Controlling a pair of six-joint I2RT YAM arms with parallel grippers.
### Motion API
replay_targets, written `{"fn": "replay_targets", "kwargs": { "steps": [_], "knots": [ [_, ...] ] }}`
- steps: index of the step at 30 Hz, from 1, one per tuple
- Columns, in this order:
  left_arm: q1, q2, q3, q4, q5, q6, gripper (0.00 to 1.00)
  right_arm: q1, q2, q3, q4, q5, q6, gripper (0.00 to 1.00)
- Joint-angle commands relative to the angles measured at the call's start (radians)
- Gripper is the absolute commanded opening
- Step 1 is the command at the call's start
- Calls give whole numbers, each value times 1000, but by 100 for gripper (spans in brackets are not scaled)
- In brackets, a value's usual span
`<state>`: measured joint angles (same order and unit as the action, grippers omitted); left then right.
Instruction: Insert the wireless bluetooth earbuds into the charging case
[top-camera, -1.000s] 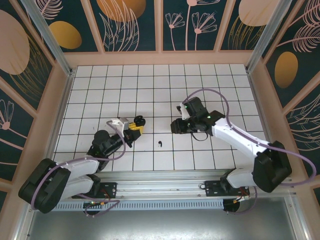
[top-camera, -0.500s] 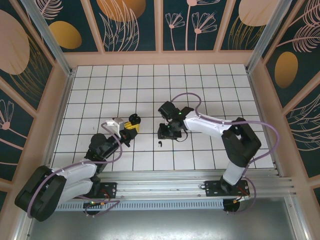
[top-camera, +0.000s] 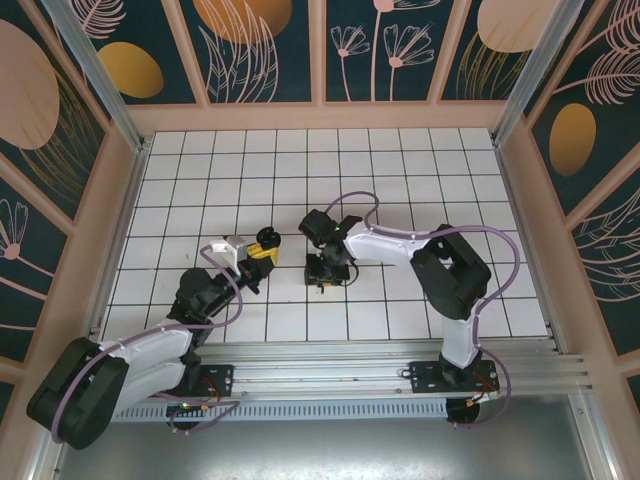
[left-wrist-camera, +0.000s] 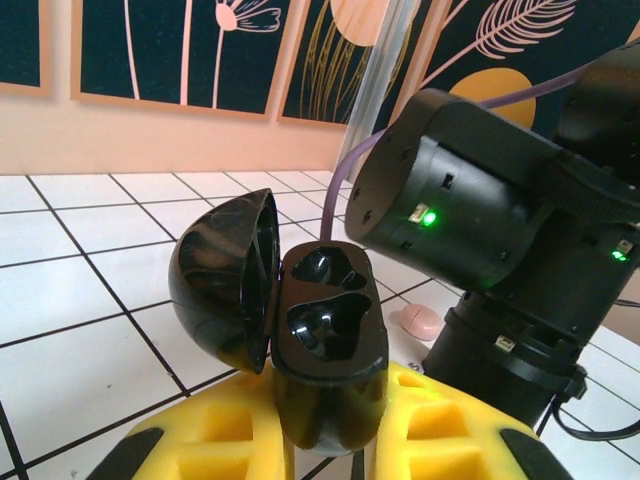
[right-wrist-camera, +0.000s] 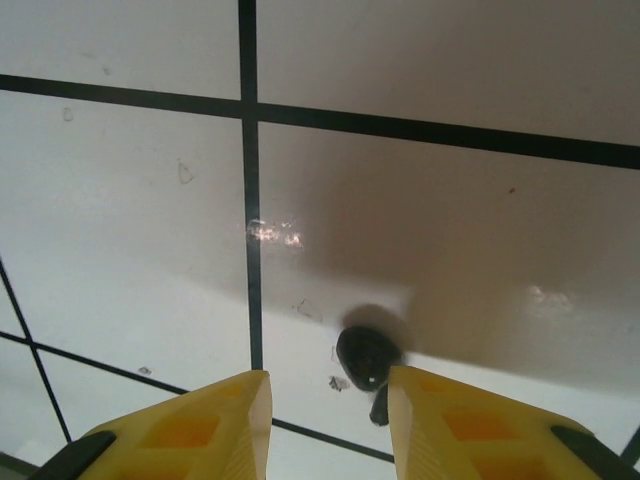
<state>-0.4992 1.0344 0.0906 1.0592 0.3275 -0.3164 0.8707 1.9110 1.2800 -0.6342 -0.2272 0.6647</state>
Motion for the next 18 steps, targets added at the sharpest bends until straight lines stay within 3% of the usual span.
{"fn": "replay_targets", "kwargs": {
  "steps": [1,18],
  "knots": [
    [5,-20,-5,3,-5,6,3,4,38,53,-52,38,-2,36],
    [7,-39,-3,-30,-20,23,3,13,106,113,-143,93,-48,34]
  ]
}}
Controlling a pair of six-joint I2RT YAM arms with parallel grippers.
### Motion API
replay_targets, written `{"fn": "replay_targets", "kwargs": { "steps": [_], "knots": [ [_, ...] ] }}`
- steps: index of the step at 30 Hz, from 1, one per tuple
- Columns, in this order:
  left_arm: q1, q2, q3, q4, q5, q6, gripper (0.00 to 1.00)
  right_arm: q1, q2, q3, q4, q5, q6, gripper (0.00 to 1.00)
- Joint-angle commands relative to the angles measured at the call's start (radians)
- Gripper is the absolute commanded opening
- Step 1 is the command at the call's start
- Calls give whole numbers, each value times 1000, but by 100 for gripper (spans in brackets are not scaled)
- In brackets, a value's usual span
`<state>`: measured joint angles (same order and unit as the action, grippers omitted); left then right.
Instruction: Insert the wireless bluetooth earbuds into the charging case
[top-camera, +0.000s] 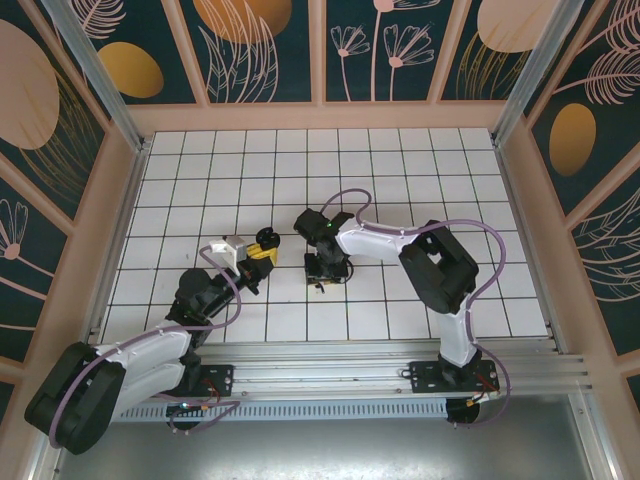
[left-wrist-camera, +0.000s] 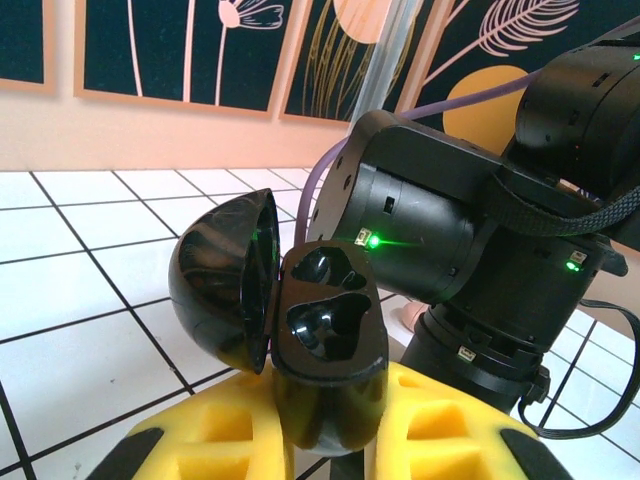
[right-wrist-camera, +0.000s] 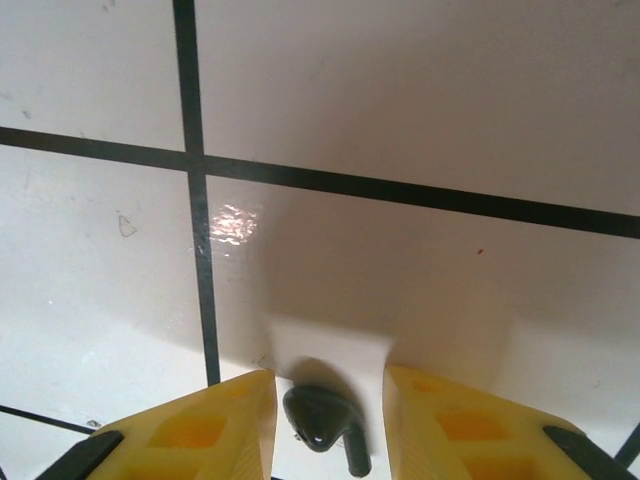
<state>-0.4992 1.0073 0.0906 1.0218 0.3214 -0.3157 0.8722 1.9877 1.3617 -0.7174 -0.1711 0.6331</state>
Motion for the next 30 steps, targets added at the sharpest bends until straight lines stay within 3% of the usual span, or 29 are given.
{"fn": "replay_targets", "kwargs": {
  "steps": [1,10,17,30],
  "knots": [
    [6,-10,-3,9,-17,22,3,13,29,33,-61,38,-18,34],
    [7,-7,-5,9,-15,21,3,21,33,48,-89,41,-21,29],
    [5,-9,-4,4,-14,23,3,24,22,69,-114,44,-19,35],
    [5,-12,1,-4,-14,30,3,36,49,58,-123,45,-32,34]
  ]
}}
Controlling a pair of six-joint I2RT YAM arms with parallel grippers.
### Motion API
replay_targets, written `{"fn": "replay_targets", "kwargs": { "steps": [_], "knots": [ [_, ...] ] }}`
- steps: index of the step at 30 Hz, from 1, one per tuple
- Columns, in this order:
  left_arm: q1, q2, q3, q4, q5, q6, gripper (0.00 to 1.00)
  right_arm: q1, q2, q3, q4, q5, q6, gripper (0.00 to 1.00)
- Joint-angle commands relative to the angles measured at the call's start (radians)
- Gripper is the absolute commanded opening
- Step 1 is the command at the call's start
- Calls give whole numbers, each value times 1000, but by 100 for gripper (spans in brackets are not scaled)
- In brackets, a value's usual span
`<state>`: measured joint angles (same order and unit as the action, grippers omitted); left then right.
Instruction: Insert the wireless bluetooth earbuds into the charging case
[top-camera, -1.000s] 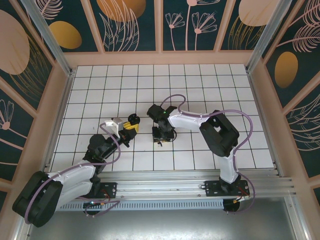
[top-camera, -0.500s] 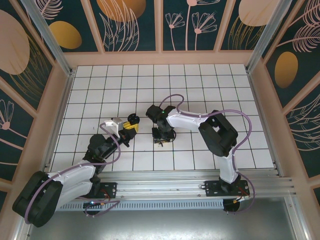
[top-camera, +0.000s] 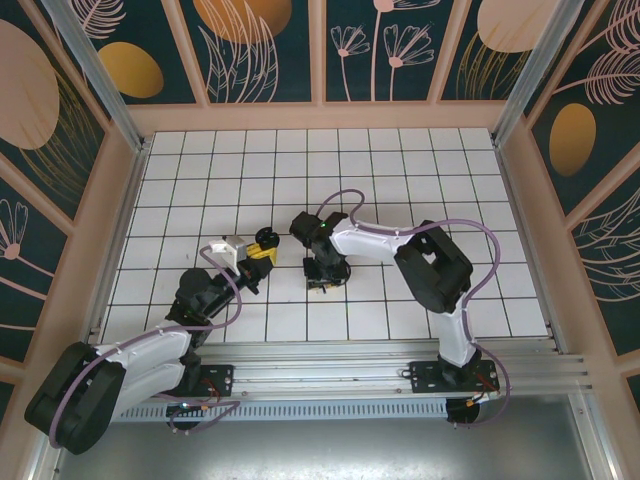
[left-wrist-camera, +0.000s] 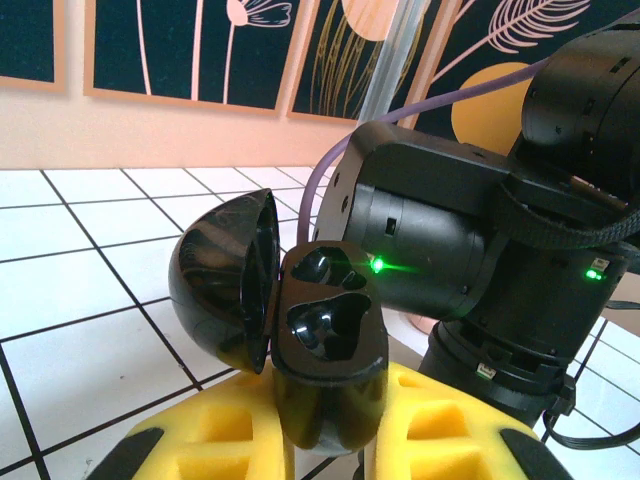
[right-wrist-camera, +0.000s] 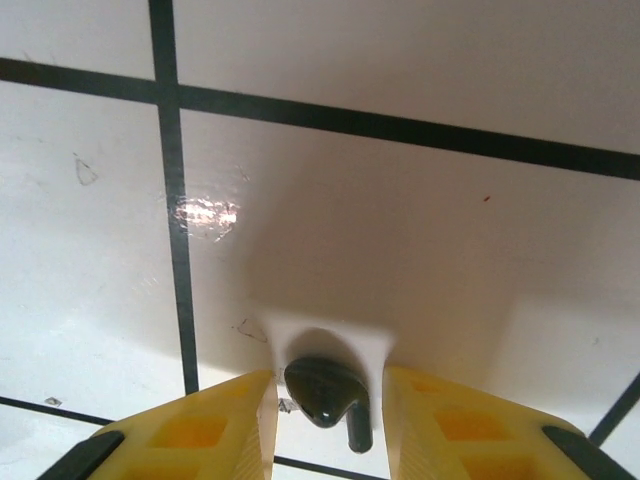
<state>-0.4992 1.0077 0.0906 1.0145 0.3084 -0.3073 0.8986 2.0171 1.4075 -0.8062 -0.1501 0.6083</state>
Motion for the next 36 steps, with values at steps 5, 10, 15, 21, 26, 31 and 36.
{"fn": "replay_targets", "kwargs": {
  "steps": [5,10,15,21,26,31,36],
  "knots": [
    [5,-17,-1,2,-5,21,4,11,32,5,-24,27,-15,31],
    [6,-24,-3,-1,-9,20,4,11,31,5,-12,49,-15,32],
    [5,-18,-1,1,-8,22,4,12,8,10,11,69,-4,32],
    [6,-20,1,1,-6,22,4,11,6,21,10,70,-5,34],
    [5,-21,1,1,-9,22,4,11,16,9,10,70,-14,32],
    [6,-21,3,-8,-9,23,4,10,17,2,29,73,-18,28],
    [6,-17,11,-24,-2,38,4,6,-4,-14,67,85,-13,25]
  ]
}}
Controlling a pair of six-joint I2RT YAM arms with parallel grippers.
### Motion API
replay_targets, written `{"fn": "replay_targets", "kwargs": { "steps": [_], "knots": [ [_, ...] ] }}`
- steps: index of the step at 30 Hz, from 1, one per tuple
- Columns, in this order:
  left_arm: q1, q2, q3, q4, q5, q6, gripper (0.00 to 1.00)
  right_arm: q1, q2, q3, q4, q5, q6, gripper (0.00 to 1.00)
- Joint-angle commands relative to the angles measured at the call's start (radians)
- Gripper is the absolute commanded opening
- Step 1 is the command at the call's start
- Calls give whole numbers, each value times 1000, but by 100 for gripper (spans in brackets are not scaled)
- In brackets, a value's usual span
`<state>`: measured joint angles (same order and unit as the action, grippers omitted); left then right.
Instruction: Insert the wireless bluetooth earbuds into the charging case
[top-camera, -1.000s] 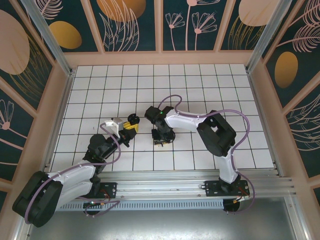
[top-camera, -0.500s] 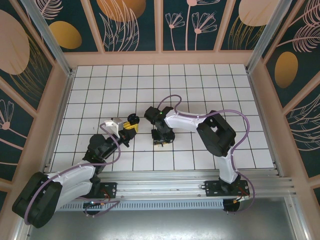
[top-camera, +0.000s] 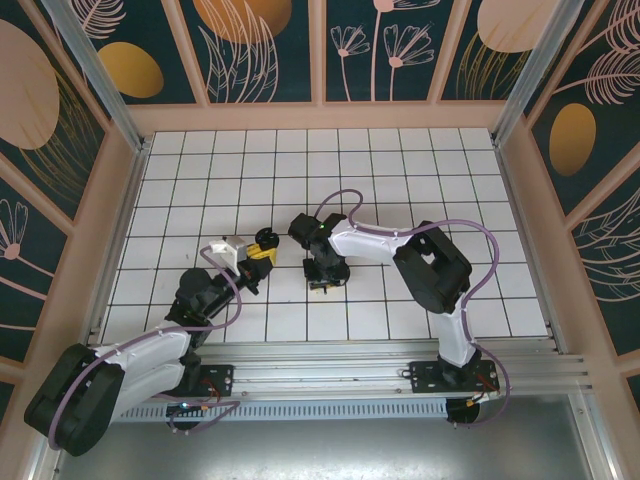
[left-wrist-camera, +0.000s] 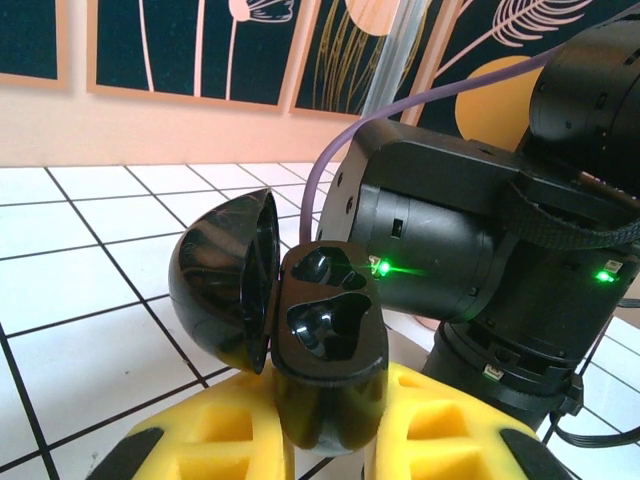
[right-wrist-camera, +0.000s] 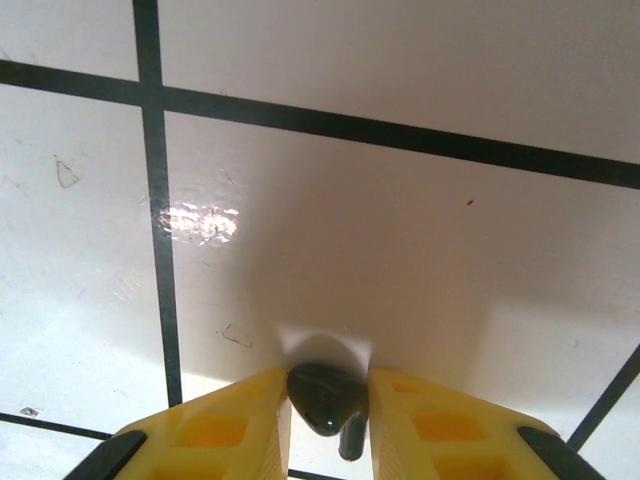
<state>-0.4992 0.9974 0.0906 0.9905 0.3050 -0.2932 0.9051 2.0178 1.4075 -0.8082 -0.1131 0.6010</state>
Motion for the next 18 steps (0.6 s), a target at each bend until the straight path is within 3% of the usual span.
{"fn": "replay_targets", "kwargs": {
  "steps": [1,13,18],
  "knots": [
    [5,-4,16,-8,8,32,4,-3,-18,-24,86,52,1,25],
    [6,99,83,-30,97,115,3,-57,-268,-281,404,90,96,19],
    [5,171,100,36,122,128,3,-66,-356,-363,528,109,113,18]
  ]
}}
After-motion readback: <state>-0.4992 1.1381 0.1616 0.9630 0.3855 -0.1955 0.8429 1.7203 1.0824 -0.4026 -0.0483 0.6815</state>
